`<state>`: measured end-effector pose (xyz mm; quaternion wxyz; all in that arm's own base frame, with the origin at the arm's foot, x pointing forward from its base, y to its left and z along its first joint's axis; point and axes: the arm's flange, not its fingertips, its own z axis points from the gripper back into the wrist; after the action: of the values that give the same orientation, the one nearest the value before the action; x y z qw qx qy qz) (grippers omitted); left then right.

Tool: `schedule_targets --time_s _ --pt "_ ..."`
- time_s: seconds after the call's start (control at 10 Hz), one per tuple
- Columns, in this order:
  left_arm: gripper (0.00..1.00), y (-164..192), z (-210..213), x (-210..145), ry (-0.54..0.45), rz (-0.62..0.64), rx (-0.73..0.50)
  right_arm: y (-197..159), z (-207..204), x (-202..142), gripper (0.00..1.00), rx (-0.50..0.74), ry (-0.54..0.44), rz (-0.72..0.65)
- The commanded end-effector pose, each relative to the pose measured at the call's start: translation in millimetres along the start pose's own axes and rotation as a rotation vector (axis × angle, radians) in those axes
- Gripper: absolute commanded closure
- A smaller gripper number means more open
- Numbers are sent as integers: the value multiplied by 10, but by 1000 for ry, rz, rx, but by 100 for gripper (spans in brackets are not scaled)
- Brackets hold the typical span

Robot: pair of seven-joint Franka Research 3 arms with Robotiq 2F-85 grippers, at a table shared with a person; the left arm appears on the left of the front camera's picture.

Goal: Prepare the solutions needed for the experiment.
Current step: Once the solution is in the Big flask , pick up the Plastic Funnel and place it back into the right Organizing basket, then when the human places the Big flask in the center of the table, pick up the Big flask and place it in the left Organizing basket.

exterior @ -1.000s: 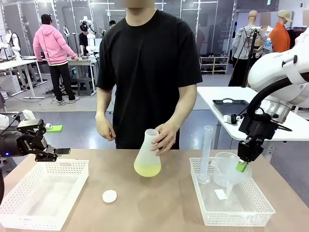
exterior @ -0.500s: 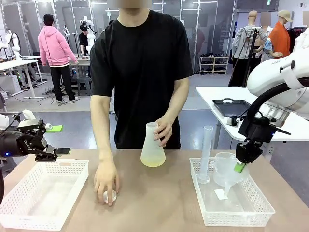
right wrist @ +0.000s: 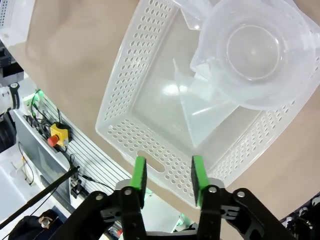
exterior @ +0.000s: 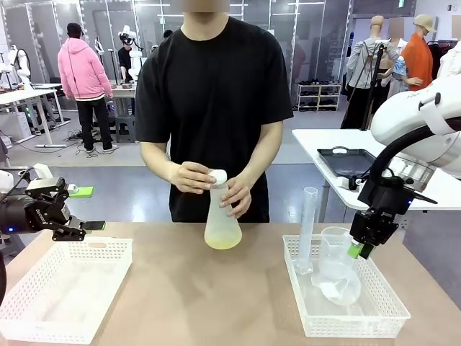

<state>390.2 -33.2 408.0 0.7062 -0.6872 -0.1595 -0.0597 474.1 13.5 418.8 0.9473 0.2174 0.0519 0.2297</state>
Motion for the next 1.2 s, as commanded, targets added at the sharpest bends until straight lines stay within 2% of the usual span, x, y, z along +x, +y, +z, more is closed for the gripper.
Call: schedule_targets --time_s 0.0,0.1,0.2,0.3,1.1 --pt "0 -24 4 -3 9 3 -11 14 -12 13 39 5 -5 -46" --pt "0 -24 4 -3 9 3 -11 19 -6 33 28 -16 -19 -64" --pt "0 -24 4 -3 9 3 -11 39 -13 95 28 -66 -28 -69" --pt "0 -24 4 -3 9 3 -11 -4 1 4 28 -2 -2 -20" --pt "0 -24 4 -3 9 3 -11 -4 1 4 28 -2 -2 -20"
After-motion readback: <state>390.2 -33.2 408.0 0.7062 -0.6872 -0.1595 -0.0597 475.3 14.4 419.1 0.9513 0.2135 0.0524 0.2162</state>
